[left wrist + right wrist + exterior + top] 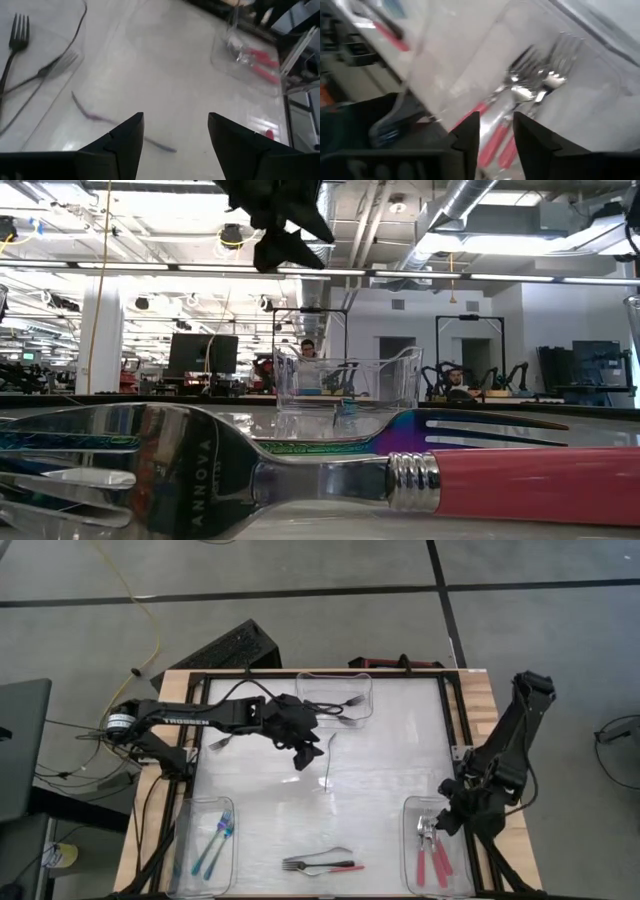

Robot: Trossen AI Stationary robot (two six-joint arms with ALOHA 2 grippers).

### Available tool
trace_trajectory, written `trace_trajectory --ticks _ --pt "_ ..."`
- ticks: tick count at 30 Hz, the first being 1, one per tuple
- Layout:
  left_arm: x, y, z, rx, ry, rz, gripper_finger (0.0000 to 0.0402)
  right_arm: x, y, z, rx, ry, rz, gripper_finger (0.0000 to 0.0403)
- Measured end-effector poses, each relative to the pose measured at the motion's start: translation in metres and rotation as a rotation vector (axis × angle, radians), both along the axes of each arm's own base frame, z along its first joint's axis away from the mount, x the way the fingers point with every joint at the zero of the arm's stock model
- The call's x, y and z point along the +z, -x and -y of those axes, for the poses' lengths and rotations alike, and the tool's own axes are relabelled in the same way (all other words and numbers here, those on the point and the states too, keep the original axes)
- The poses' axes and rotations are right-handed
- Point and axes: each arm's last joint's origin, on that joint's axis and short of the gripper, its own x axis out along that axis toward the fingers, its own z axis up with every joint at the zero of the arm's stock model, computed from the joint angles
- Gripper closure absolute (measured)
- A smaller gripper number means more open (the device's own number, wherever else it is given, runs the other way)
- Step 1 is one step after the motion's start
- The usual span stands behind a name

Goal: Sort silverware by color (type)
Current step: Put the blue fork into the bottom left transparent bin

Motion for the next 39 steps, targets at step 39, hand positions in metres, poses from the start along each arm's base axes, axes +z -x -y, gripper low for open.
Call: trace_trajectory --ticks 39 --pt "-0.161 -0.1 0.028 0.575 0.144 -0.422 0.0266 0.117 -0.02 0.054 0.274 0.323 0.694 0.0259"
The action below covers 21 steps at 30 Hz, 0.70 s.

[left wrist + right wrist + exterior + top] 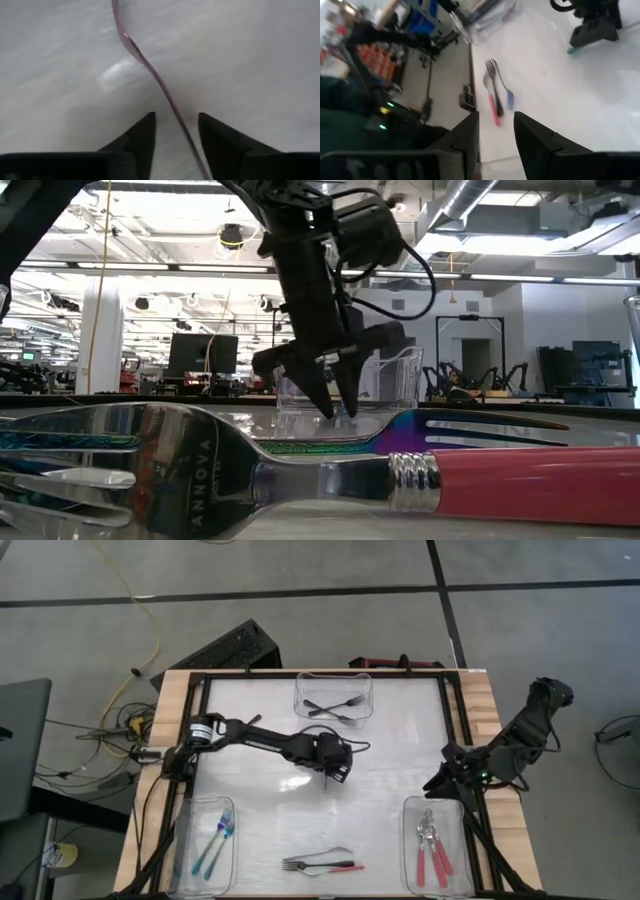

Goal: Sort silverware by color (type)
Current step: Put the blue fork into the bottom left transparent bin

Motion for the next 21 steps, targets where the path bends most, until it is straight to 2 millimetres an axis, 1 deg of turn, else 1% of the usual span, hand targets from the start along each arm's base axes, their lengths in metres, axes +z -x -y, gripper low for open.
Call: trace_trajectory --ticks 2,4,5,7,8,9,12,15,18,21 --pt "0.002 0.001 0.004 -0.011 -0.046 -0.046 0.0313 -0.003 0.002 0.002 0.006 0.031 -0.037 0.0259" --pt "0.005 0.001 0.005 -0.017 -0.062 -0.072 0.0369 -0.006 0.004 0.005 0.011 0.055 -0.069 0.0259" --pt "0.008 0.002 0.005 -0.02 -0.056 -0.082 0.0384 -0.008 0.006 0.006 0.012 0.069 -0.081 0.0259" --pt "0.017 0.002 0.006 -0.045 -0.027 -0.102 0.0393 -0.01 0.008 0.008 0.011 0.091 -0.105 0.0259" --pt "0.025 0.002 0.007 -0.06 -0.004 -0.093 0.0396 -0.011 0.008 0.009 0.011 0.101 -0.115 0.0259" --pt "0.036 0.001 0.008 -0.077 0.015 -0.069 0.0399 -0.011 0.009 0.009 0.01 0.105 -0.12 0.0259" --pt "0.081 0.005 0.011 -0.164 0.042 0.017 0.04 -0.011 0.009 0.01 0.006 0.104 -0.118 0.0259" --pt "0.127 0.019 0.014 -0.216 0.04 0.12 0.0401 -0.011 0.009 0.01 -0.025 0.118 -0.105 0.0259" --pt "0.173 0.047 0.017 -0.236 0.037 0.19 0.0401 -0.009 0.006 0.011 -0.094 0.136 -0.062 0.0259" --pt "0.217 0.089 0.027 -0.255 0.051 0.231 0.0401 -0.006 0.0 0.009 -0.18 0.143 -0.001 0.0259"
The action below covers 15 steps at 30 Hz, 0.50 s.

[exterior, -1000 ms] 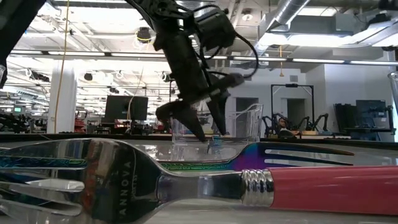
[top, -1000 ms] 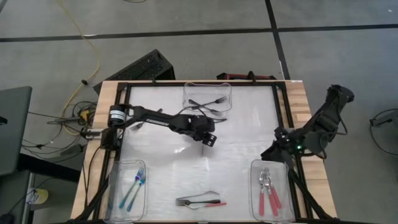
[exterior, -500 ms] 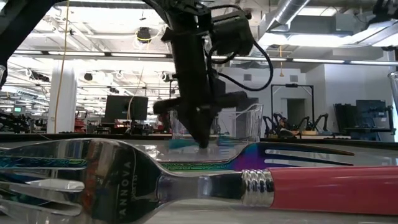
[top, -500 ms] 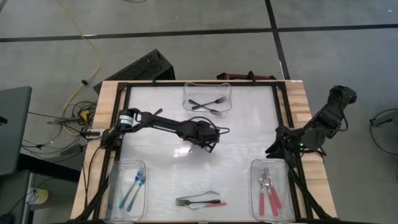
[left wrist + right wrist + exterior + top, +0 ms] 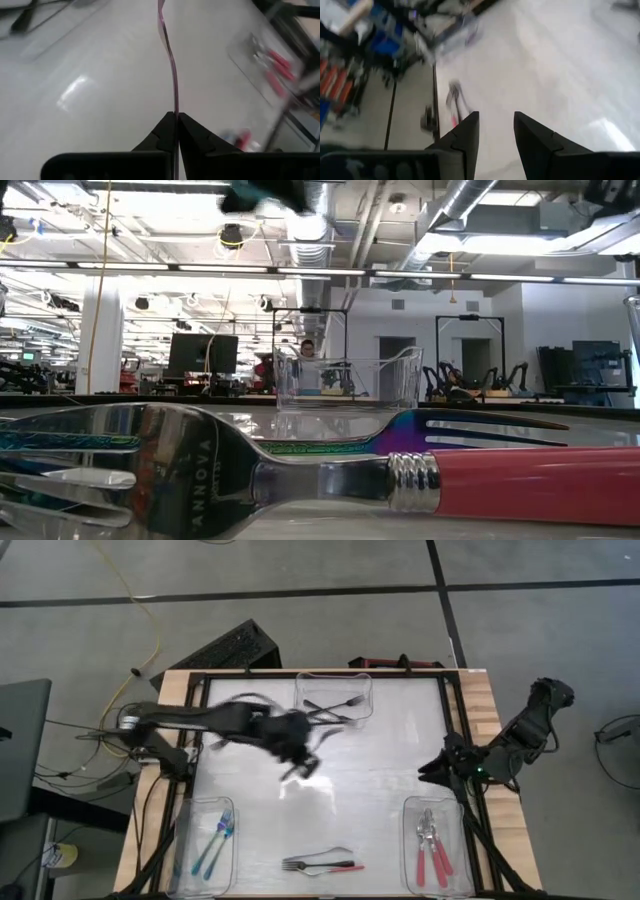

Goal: Sort silverware by color (type)
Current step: Put the blue fork into the bottom left transparent bin

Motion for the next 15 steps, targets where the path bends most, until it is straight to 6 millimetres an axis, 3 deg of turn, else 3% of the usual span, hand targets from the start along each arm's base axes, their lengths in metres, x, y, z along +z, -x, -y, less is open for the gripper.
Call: trace_trajectory --ticks 4,7,10,15 --pt "0.035 0.06 0.031 -0.004 0.044 0.017 0.0401 0.003 -0.013 -0.003 -0.086 0.001 0.054 0.0259" --pt "0.04 0.101 0.058 0.018 0.076 0.053 0.0401 0.003 -0.029 -0.007 -0.122 0.031 0.085 0.0259" --pt "0.024 0.135 0.085 0.021 0.131 0.055 0.0401 0.005 -0.05 -0.011 -0.123 0.057 0.133 0.0259" --pt "-0.026 0.182 0.123 0.043 0.258 -0.025 0.0401 0.006 -0.088 -0.018 -0.079 0.043 0.224 0.0259"
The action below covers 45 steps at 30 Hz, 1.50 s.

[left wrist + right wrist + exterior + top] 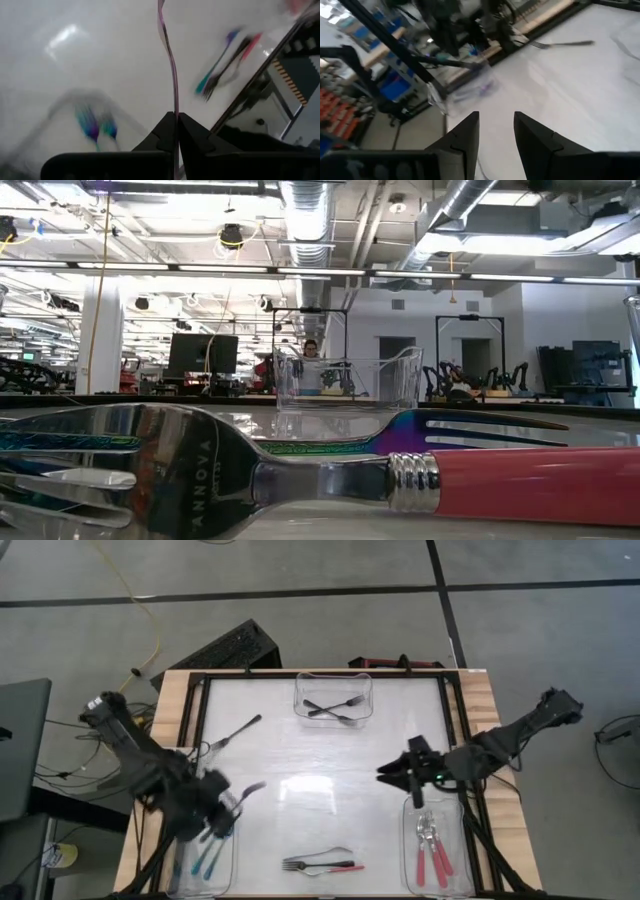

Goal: Sort silverware by color (type)
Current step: Put the blue fork into the bottom left transparent bin, then put the pink fork into the bottom right transparent bin

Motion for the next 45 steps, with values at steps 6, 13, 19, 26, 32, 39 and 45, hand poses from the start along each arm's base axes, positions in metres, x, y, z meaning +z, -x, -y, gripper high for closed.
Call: trace_trajectory --ticks 6,13,19,26,32,39,45 --pt "-0.045 0.047 0.041 -0.062 0.089 0.028 0.0401 -0.018 -0.038 -0.009 0.031 -0.019 -0.012 0.0259" --pt "-0.085 0.092 0.062 -0.063 0.121 -0.042 0.0401 -0.048 -0.072 -0.021 0.07 -0.102 -0.087 0.0259" --pt "-0.108 0.102 0.07 -0.049 0.117 -0.085 0.0401 -0.065 -0.091 -0.03 0.15 -0.147 -0.095 0.0259" --pt "-0.113 0.096 0.071 0.018 0.14 -0.131 0.0398 -0.076 -0.101 -0.036 0.179 -0.166 -0.086 0.0259" --pt "-0.113 0.088 0.068 0.047 0.161 -0.175 0.0339 -0.075 -0.101 -0.034 0.179 -0.18 -0.092 0.0259" --pt "-0.106 0.079 0.063 -0.058 0.161 -0.199 0.0259 -0.078 -0.1 -0.041 0.319 -0.091 -0.095 0.0259" --pt "-0.087 0.077 0.049 -0.137 0.207 -0.161 0.0237 -0.105 -0.104 -0.074 0.535 -0.035 -0.192 0.0259"
